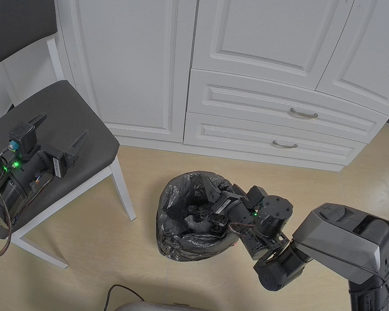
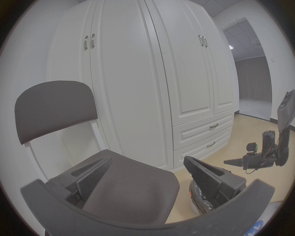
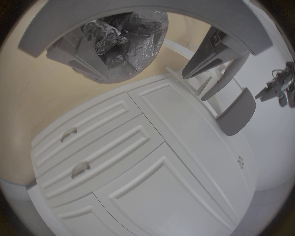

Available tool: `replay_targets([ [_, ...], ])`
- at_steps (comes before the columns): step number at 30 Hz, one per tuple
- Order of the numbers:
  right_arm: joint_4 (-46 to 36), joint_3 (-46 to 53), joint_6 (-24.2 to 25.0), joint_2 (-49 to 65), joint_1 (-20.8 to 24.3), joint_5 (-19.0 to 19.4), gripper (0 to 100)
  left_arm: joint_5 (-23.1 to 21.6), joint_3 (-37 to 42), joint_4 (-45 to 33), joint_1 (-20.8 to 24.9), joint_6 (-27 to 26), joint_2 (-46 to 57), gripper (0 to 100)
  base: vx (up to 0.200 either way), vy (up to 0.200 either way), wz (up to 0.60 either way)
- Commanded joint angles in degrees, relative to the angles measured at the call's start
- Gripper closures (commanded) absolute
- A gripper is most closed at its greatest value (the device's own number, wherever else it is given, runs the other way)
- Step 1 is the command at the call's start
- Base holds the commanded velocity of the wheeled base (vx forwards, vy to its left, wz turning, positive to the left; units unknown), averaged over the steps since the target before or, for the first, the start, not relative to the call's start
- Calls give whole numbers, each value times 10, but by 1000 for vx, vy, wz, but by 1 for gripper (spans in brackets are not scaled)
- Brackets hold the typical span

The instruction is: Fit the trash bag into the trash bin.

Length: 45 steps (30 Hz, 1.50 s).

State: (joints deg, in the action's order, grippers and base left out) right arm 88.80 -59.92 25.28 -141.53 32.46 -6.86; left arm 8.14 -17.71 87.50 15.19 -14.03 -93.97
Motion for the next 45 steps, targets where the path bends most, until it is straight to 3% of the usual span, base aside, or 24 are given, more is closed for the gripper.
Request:
replay_targets([
  [1, 12, 74, -103, 89, -21, 0, 0, 0, 3, 0, 23, 7, 6, 0, 0, 0, 0],
  [7, 12, 224, -253, 224, -88, -1, 0, -1, 15, 0, 33, 8, 16, 0, 0, 0, 0],
  [13, -14, 398, -304, 408, -144, -2, 0, 7, 16, 0, 55, 1, 26, 0, 0, 0, 0],
  [18, -150, 446, -309, 584, -148, -40, 0, 42, 26, -13, 55, -10, 112, 0, 0, 0, 0],
  [20, -260, 445, -309, 691, -148, -76, 0, 69, 40, -25, 47, -34, 161, 0, 0, 0, 0],
  [22, -335, 442, -309, 755, -148, -90, 0, 81, 50, -43, 44, -44, 198, 0, 0, 0, 0],
  [23, -410, 437, -308, 821, -148, -99, 0, 94, 56, -72, 41, -51, 238, 0, 0, 0, 0],
  [24, -417, 437, -308, 828, -148, -99, 0, 96, 56, -75, 41, -51, 243, 0, 0, 0, 0],
  [26, -553, 423, -305, 944, -151, -103, 0, 116, 57, -157, 31, -54, 335, 0, 0, 0, 0],
  [30, -671, 394, -302, 1059, -163, -108, 0, 117, 46, -271, -14, -54, 447, 0, 0, 0, 0],
  [31, -703, 381, -297, 1105, -176, -108, 0, 117, 31, -339, -28, -54, 508, 0, 0, 0, 0],
  [34, -721, 385, -268, 1181, -218, -107, 0, 113, 0, -475, -47, -50, 619, 0, 0, 0, 0],
  [35, -721, 385, -268, 1181, -218, -107, 0, 113, 0, -475, -47, -50, 619, 0, 0, 0, 0],
  [36, -723, 401, -248, 1237, -264, -107, 0, 112, -20, -566, -71, -44, 684, 0, 0, 0, 0],
  [37, -724, 409, -243, 1262, -281, -107, 0, 111, -27, -599, -79, -40, 709, 0, 0, 0, 0],
  [41, -724, 443, -235, 1382, -312, -96, 0, 110, -50, -698, -113, -13, 786, 0, 0, 0, 0],
  [45, -722, 472, -219, 1415, -324, -83, 0, 110, -40, -725, -138, 14, 823, 0, 0, 0, 0],
])
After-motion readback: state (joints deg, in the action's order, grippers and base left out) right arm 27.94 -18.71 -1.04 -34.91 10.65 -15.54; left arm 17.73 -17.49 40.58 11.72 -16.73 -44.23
